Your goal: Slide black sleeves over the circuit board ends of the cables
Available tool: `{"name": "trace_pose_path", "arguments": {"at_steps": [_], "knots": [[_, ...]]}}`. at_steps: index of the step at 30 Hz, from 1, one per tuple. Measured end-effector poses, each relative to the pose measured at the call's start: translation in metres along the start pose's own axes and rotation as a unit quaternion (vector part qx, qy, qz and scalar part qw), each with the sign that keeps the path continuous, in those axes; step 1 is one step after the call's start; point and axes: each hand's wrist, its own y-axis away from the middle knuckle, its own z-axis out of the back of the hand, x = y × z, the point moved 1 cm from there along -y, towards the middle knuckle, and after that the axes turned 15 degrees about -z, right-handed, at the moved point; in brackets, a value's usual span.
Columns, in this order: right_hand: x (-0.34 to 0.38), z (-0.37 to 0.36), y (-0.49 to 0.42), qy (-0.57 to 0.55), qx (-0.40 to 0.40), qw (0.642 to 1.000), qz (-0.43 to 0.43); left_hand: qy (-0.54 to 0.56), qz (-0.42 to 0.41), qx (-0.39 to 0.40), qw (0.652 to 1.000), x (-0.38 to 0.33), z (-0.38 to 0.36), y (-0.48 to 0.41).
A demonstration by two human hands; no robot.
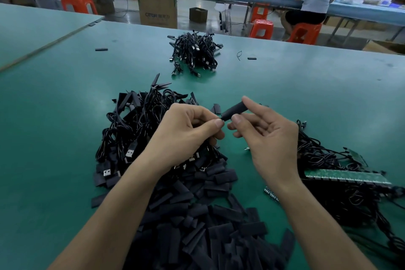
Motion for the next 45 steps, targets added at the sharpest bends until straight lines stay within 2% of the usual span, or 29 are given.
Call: {"name": "trace_pose_path", "arguments": {"at_steps": [6, 13, 16, 21, 24, 26, 28, 30, 33, 36, 40, 42, 43, 45], "knots": [[0.002, -0.009, 0.005, -0.035, 0.021, 0.999, -0.007, 0.012, -0.014, -0.017, 1.000, 0.001, 0.003, 0.000], [0.006, -0.010, 0.001, 0.002, 0.010, 1.000, -0.017, 0.017, -0.015, -0.020, 1.000, -0.004, 0.000, 0.001], [0.009, -0.009, -0.004, -0.024, 0.026, 0.999, -0.035, 0.016, -0.021, -0.022, 0.999, -0.008, 0.000, 0.001], [0.025, -0.005, -0.015, -0.108, 0.014, 0.993, -0.037, -0.029, 0.032, 0.062, 0.997, -0.011, 0.011, 0.002], [0.028, -0.004, -0.022, -0.135, -0.015, 0.989, -0.057, -0.068, 0.011, -0.004, 0.998, -0.012, 0.016, 0.002], [0.022, -0.005, -0.027, -0.074, -0.029, 0.993, -0.085, -0.103, -0.016, -0.094, 0.990, -0.012, 0.020, 0.001], [0.009, -0.009, -0.030, 0.075, -0.010, 0.991, -0.108, -0.133, -0.045, -0.187, 0.972, -0.013, 0.027, 0.000], [-0.009, -0.017, -0.029, 0.245, 0.050, 0.960, -0.124, -0.172, -0.073, -0.244, 0.952, -0.013, 0.033, 0.000], [-0.033, -0.032, -0.024, 0.385, 0.122, 0.902, -0.149, -0.229, -0.081, -0.291, 0.926, -0.009, 0.038, -0.002], [-0.049, -0.042, -0.020, 0.427, 0.141, 0.882, -0.139, -0.272, -0.054, -0.291, 0.916, -0.003, 0.040, -0.003], [-0.056, -0.044, -0.024, 0.341, 0.136, 0.915, -0.166, -0.307, 0.031, -0.184, 0.933, 0.003, 0.040, -0.005], [-0.052, -0.040, -0.027, 0.274, 0.123, 0.937, -0.180, -0.334, 0.077, -0.126, 0.931, 0.004, 0.036, -0.003], [-0.048, -0.037, -0.029, 0.227, 0.115, 0.949, -0.184, -0.344, 0.085, -0.117, 0.928, 0.003, 0.033, -0.002], [-0.037, -0.030, -0.029, 0.121, 0.115, 0.969, -0.181, -0.360, 0.046, -0.144, 0.920, -0.002, 0.030, -0.001]]}}
